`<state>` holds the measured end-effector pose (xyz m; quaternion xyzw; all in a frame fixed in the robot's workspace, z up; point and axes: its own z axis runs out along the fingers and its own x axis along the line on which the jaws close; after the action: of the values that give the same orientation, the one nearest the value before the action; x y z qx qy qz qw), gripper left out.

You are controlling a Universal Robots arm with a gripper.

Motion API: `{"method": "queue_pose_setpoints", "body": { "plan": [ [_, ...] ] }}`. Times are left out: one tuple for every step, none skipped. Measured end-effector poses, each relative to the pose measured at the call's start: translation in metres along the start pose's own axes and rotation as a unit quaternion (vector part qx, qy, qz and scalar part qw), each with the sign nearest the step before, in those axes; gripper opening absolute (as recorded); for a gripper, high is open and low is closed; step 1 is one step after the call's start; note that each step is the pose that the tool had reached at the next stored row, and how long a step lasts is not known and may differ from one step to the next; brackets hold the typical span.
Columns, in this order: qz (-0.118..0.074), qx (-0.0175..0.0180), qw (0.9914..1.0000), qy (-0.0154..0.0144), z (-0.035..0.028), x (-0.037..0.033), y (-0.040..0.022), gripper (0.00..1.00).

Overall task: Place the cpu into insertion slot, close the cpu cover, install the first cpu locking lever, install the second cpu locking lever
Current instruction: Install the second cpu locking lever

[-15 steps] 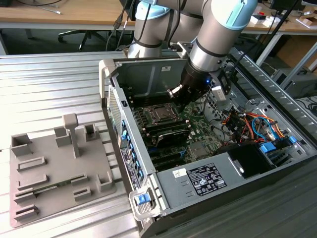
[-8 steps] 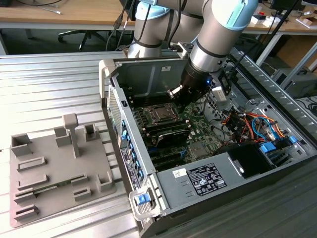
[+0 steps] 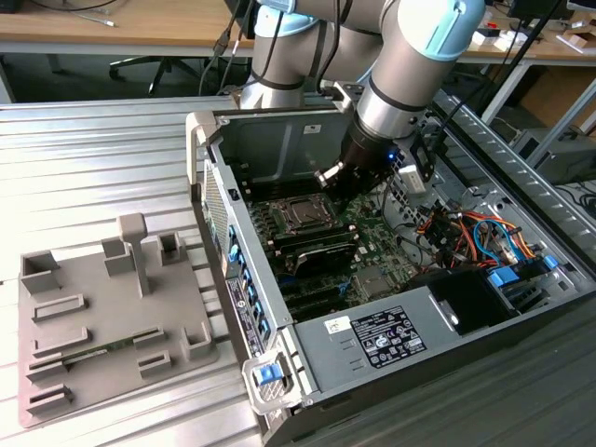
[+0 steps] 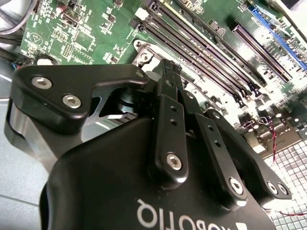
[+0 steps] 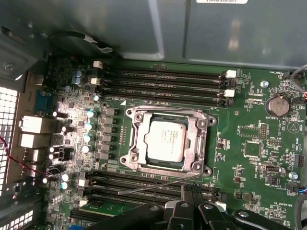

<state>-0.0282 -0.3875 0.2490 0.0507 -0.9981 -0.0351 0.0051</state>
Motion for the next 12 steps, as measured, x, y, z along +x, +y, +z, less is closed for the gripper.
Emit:
{"method": "queue_pose_setpoints", "body": {
  "plan": [
    [0.000,0.0000,1.00000,0.0000,0.0006,0.0001,-0.0003,0.11],
    [0.000,0.0001,1.00000,0.0000,0.0014,0.0001,-0.0007,0.11],
    [0.000,0.0001,1.00000,0.0000,0.0018,0.0001,-0.0009,0.11],
    [0.000,0.0001,1.00000,0.0000,0.0022,0.0001,-0.0011,0.11],
    [0.000,0.0001,1.00000,0.0000,0.0028,0.0001,-0.0015,0.11],
    [0.000,0.0001,1.00000,0.0000,0.0031,0.0001,-0.0017,0.11],
    [0.000,0.0001,1.00000,0.0000,0.0034,0.0002,-0.0019,0.11],
    [0.000,0.0001,1.00000,0.0000,0.0039,0.0002,-0.0023,0.11],
    [0.000,0.0001,1.00000,0.0000,0.0045,0.0002,-0.0028,0.11],
    [0.000,0.0001,1.00000,0.0000,0.0048,0.0002,-0.0032,0.11],
    [0.000,0.0001,1.00000,0.0000,0.0050,0.0003,-0.0035,0.11],
    [0.000,0.0002,1.00000,0.0000,0.0054,0.0003,-0.0040,0.11]
  ]
}}
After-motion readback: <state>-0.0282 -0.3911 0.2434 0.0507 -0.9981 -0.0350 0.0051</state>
